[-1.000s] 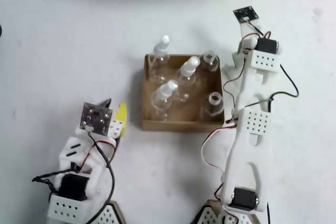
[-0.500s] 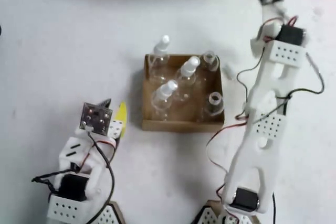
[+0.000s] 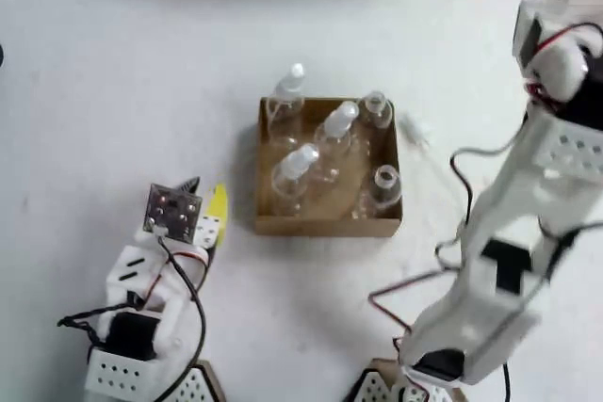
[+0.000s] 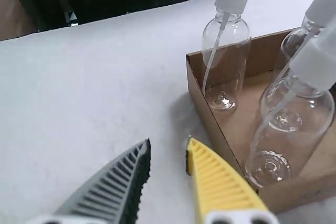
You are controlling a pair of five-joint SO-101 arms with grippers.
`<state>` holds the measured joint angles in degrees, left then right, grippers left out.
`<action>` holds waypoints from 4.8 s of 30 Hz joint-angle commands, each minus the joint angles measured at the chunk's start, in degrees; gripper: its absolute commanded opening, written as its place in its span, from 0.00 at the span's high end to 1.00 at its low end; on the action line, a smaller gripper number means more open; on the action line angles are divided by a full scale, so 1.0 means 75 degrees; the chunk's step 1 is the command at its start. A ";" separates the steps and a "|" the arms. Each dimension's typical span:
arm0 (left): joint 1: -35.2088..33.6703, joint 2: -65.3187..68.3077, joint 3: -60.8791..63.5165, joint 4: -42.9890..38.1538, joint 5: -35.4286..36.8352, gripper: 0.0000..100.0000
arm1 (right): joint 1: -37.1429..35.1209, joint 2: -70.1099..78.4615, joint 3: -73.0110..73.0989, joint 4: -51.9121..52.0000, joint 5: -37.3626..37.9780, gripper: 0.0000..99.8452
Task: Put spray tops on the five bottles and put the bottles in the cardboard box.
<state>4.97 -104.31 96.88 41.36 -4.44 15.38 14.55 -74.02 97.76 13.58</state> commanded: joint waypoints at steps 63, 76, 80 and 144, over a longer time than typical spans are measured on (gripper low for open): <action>0.0111 -0.0053 0.0000 0.0035 -0.0094 0.90 | -0.2596 -0.5644 1.5613 -1.5713 -0.4149 0.99; 0.0111 -0.0053 0.0000 0.0035 -0.0094 0.90 | -0.2585 -0.4905 1.5672 -1.6416 -0.4149 0.99; 0.0111 -0.0053 0.0000 0.0023 -0.0094 0.90 | -0.2596 -0.4882 1.5859 -1.6416 -0.4149 0.99; 0.0111 -0.0053 0.0000 0.0012 -0.0094 0.90 | -0.3241 -0.4952 1.7723 -1.7354 -0.1348 0.84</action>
<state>4.97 -104.31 96.88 41.80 -4.44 -9.49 -18.59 59.78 -32.97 3.03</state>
